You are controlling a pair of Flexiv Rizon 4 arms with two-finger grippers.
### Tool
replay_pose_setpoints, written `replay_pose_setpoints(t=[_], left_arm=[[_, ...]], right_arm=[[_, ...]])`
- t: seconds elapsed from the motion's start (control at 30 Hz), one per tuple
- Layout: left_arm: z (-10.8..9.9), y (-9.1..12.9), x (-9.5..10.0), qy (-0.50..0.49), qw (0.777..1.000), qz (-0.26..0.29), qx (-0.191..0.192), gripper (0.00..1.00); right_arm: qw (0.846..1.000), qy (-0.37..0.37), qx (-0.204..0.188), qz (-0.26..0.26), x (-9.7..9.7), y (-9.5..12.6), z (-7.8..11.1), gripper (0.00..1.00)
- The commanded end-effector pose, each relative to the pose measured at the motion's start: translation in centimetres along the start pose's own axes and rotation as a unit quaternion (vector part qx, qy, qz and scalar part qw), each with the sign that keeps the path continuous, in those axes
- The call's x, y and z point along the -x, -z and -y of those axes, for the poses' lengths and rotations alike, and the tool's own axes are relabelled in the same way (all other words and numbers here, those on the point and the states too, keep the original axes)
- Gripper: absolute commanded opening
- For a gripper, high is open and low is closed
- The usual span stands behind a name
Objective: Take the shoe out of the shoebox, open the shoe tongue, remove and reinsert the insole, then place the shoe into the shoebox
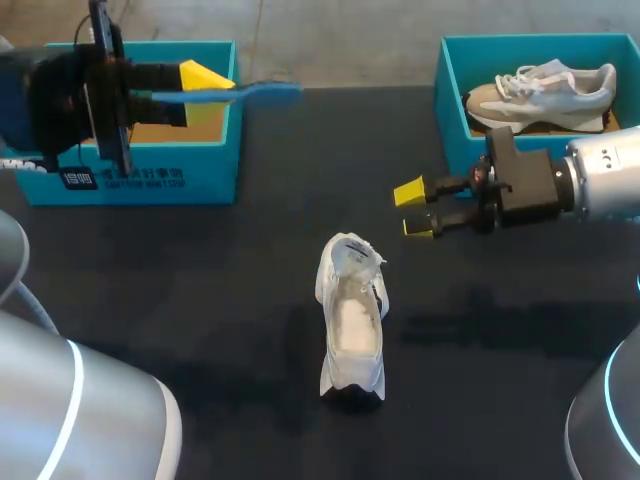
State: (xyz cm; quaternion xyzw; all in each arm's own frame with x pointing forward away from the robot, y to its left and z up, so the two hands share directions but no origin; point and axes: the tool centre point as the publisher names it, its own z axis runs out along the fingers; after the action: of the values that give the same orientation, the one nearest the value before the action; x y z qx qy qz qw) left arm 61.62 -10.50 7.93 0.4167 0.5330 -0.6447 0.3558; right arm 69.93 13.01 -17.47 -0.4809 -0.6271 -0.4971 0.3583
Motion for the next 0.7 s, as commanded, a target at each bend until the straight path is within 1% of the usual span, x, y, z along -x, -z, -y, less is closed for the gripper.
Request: replay_pose_setpoints(t=[0.03, 0.17, 0.27, 0.33, 0.37, 0.43, 0.47, 0.53, 0.7], left_arm=[[-0.4, 0.0, -0.3, -0.130, 0.991, -0.012, 0.023, 0.00], [-0.5, 0.0, -1.3, -0.191, 0.981, -0.002, 0.038, 0.00], [-0.4, 0.0, -2.3, -0.215, 0.976, 0.011, 0.029, 0.00], [-0.7, -0.1, -3.0, -0.224, 0.974, 0.018, 0.022, 0.00], [-1.0, -0.1, -3.3, -0.231, 0.972, 0.016, 0.032, 0.00], [-1.6, -0.2, -4.0, -0.246, 0.968, 0.020, 0.036, 0.00], [-1.9, -0.4, -4.4, -0.261, 0.964, 0.012, 0.043, 0.00], [-2.6, -0.7, -5.3, -0.267, 0.963, 0.013, 0.041, 0.00], [-4.5, -1.5, -7.9, -0.292, 0.955, -0.002, 0.050, 0.00]], right_arm=[[1.000, 0.000, 0.001, 0.000, 0.0, -0.1, 0.0, 1.00], [1.000, 0.000, 0.001, 0.000, 0.0, -0.1, 0.0, 1.00], [1.000, 0.000, 0.001, 0.000, 0.0, -0.1, 0.0, 1.00], [1.000, 0.000, 0.001, 0.000, 0.0, -0.1, 0.0, 1.00], [1.000, 0.000, 0.001, 0.000, 0.0, -0.1, 0.0, 1.00], [1.000, 0.000, 0.001, 0.000, 0.0, -0.1, 0.0, 1.00], [1.000, 0.000, 0.001, 0.000, 0.0, -0.1, 0.0, 1.00], [1.000, 0.000, 0.001, 0.000, 0.0, -0.1, 0.0, 1.00], [1.000, 0.000, 0.001, 0.000, 0.0, -0.1, 0.0, 1.00]])
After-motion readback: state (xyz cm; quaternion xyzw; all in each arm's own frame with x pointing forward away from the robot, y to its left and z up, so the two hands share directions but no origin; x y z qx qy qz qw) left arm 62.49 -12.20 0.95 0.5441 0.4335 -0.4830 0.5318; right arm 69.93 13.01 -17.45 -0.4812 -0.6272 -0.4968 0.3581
